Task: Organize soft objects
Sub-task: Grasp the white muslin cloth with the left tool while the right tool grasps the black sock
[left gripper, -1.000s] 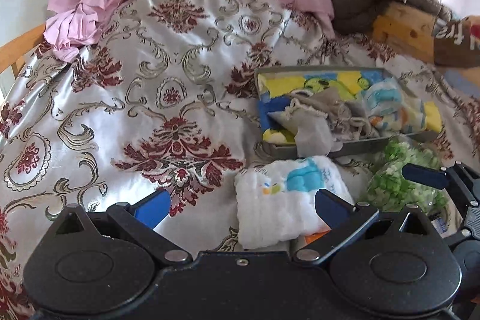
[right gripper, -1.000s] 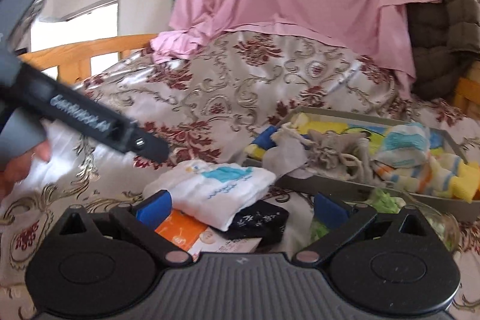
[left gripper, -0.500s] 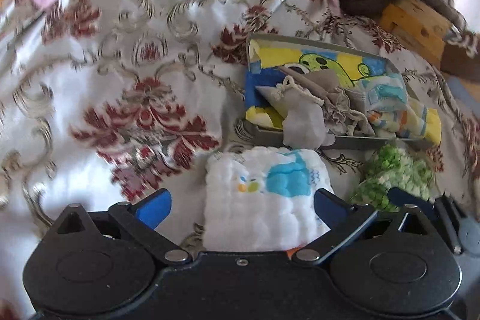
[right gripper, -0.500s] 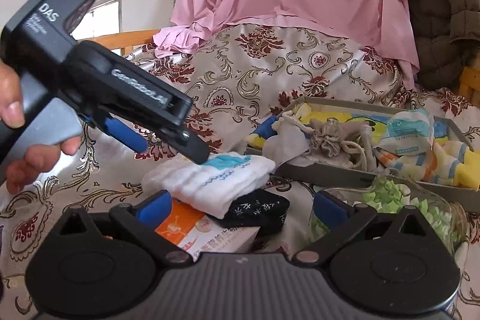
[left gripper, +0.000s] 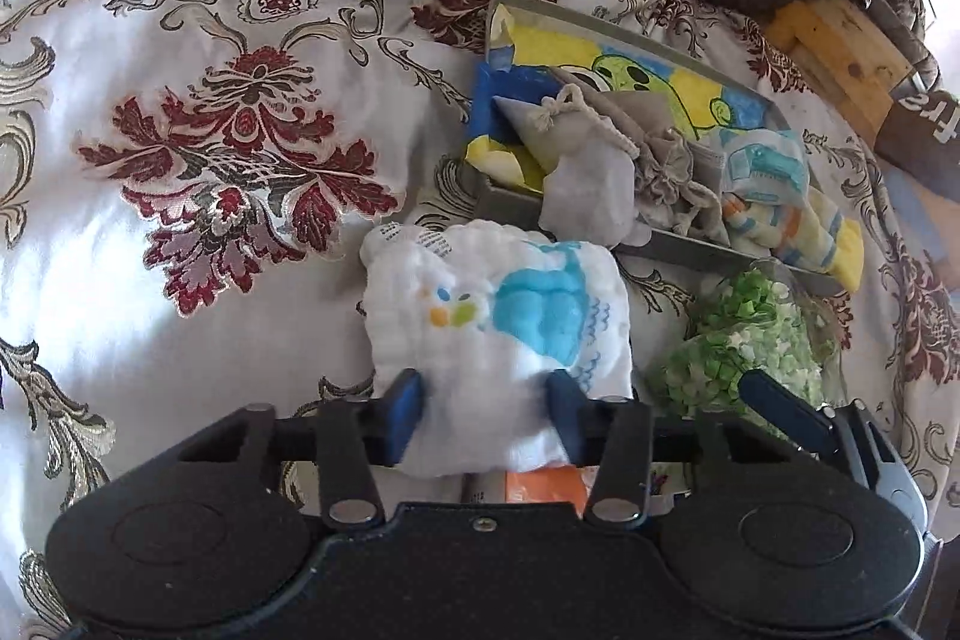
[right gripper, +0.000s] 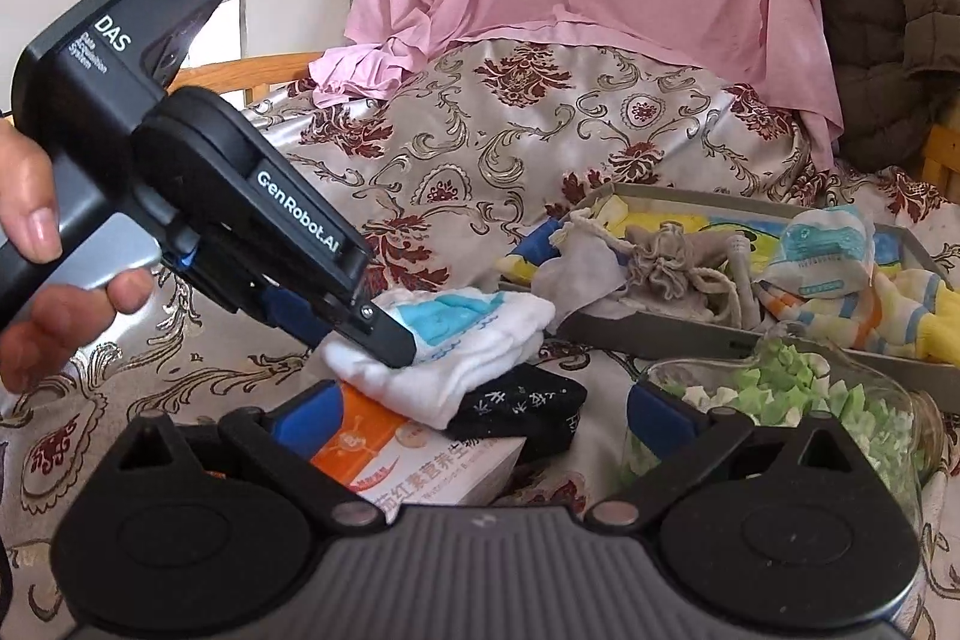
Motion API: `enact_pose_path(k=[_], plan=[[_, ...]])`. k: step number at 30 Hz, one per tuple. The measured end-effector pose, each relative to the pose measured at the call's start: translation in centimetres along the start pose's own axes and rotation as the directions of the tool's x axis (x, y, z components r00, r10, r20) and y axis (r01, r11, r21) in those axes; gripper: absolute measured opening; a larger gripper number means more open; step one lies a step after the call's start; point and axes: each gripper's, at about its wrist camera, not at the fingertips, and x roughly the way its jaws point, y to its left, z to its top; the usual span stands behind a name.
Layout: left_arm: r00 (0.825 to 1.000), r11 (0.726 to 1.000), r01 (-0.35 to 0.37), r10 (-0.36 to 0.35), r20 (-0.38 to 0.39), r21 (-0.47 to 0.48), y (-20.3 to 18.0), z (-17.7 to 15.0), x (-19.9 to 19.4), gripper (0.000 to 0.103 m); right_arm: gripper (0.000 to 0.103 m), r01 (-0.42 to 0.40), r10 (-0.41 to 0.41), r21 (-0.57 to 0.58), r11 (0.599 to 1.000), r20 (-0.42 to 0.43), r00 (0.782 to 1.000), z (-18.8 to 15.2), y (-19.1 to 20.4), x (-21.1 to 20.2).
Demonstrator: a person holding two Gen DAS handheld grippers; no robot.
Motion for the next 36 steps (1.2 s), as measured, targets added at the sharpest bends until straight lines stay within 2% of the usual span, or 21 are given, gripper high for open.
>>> enact_pose_path(k=[5,8,17,22,27,32,36], plan=[[0.999,0.999,0.029,-0.028,0.016,-0.029,0.5,-0.1,-0.6,0.022,0.103,-0.006,0.006,-0.005,1.0,-0.009,1.0,-0.1,0.1,0.2],[0.999,0.998,0.033,-0.032,0.028,-0.048,1.1,-0.3,-1.3,0.017,0.103,-0.01,0.01,0.0,1.0,-0.017,1.0,-0.2,0.2,0.4],[0.999,0.995,0.032,-0.03,0.027,-0.095,3.5,-2.3,-3.9,0.016,0.103,-0.018,0.018,0.021,1.0,-0.025,1.0,0.0,0.4,0.9],[0.998,0.991,-0.019,0.026,0.054,-0.131,5.2,-3.5,-5.6,0.016,0.103,-0.013,0.016,0.078,0.997,-0.031,0.999,0.5,-0.1,1.7],[0.994,0.985,-0.059,0.073,0.082,-0.16,6.4,-4.1,-6.0,0.016,0.102,-0.029,0.03,0.028,0.999,-0.037,0.999,1.1,0.6,3.2],[0.987,0.988,-0.118,0.128,0.1,-0.101,5.2,-4.1,-6.1,0.016,0.092,-0.069,0.07,0.028,0.997,-0.045,0.996,1.7,0.5,4.2],[0.973,0.981,-0.188,0.192,0.13,-0.048,4.4,-4.3,-6.2,0.015,0.09,-0.111,0.12,0.092,0.99,-0.094,0.988,1.8,0.3,5.2]])
